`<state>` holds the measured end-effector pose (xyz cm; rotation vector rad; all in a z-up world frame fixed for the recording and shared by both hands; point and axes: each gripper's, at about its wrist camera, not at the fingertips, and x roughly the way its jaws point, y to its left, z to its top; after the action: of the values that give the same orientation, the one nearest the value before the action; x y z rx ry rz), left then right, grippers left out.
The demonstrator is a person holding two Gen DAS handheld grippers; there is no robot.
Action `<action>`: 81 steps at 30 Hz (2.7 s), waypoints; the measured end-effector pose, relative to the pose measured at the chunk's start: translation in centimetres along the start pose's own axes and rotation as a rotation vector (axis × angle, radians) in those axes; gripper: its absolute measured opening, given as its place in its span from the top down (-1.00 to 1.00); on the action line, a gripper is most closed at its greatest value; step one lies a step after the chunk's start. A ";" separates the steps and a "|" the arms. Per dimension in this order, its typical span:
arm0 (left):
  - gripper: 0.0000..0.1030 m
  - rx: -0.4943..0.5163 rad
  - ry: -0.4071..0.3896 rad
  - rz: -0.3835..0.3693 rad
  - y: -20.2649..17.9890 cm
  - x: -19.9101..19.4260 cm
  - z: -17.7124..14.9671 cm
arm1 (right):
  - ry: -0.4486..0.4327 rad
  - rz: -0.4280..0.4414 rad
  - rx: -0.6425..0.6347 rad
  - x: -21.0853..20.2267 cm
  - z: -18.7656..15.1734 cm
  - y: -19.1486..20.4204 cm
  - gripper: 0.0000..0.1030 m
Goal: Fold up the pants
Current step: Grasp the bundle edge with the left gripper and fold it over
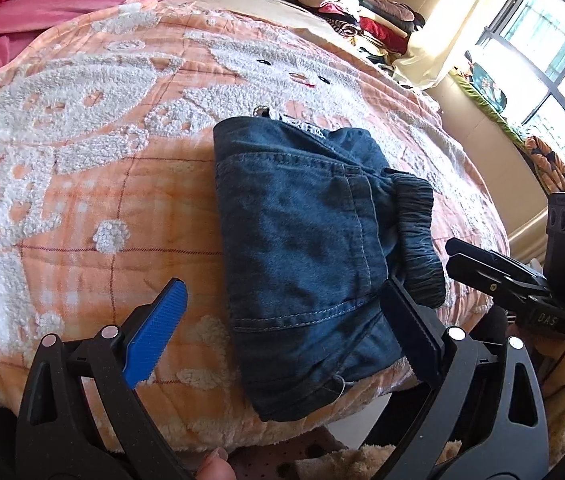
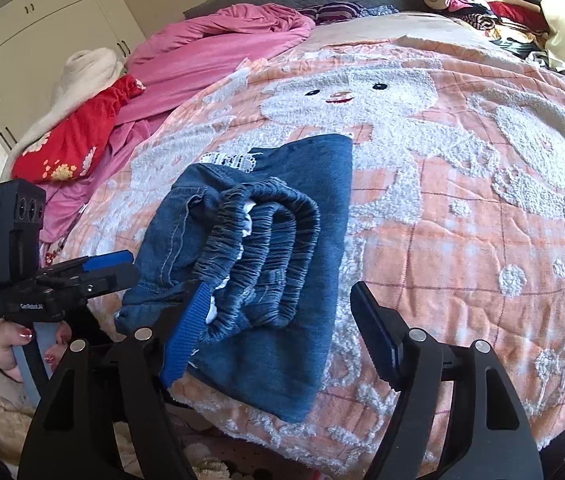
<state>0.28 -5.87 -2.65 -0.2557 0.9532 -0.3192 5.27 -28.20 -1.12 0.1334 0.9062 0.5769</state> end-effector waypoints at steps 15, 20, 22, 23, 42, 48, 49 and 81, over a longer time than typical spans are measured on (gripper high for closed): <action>-0.76 -0.016 0.051 -0.011 0.5 3.9 1.7 | 0.079 0.079 0.057 2.6 0.2 -2.1 -0.38; -0.66 -0.005 0.059 -0.020 0.2 4.3 2.1 | 0.102 0.136 0.051 3.7 0.4 -1.9 -0.41; -0.64 -0.002 0.061 -0.022 0.1 4.5 2.3 | 0.107 0.150 0.051 4.1 0.6 -1.9 -0.41; -0.63 -0.001 0.063 -0.025 0.0 4.7 2.4 | 0.109 0.159 0.052 4.2 0.7 -2.0 -0.41; -0.37 0.005 0.073 -0.033 -0.8 6.1 3.3 | 0.111 0.215 0.023 6.0 1.8 -1.9 -0.41; -0.27 0.023 0.066 -0.023 -1.3 5.8 3.2 | 0.104 0.210 0.000 5.9 1.8 -1.3 -0.26; -0.27 0.022 0.066 -0.025 -1.2 5.7 3.2 | 0.099 0.206 -0.004 5.9 1.7 -1.2 -0.25; -0.01 0.022 -0.041 -0.106 -3.0 0.1 4.9 | -0.035 0.204 -0.102 0.9 3.4 2.5 -0.04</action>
<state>3.95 -8.28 1.00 -0.2920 0.8972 -0.4199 7.31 -25.15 1.21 0.1442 0.8328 0.8067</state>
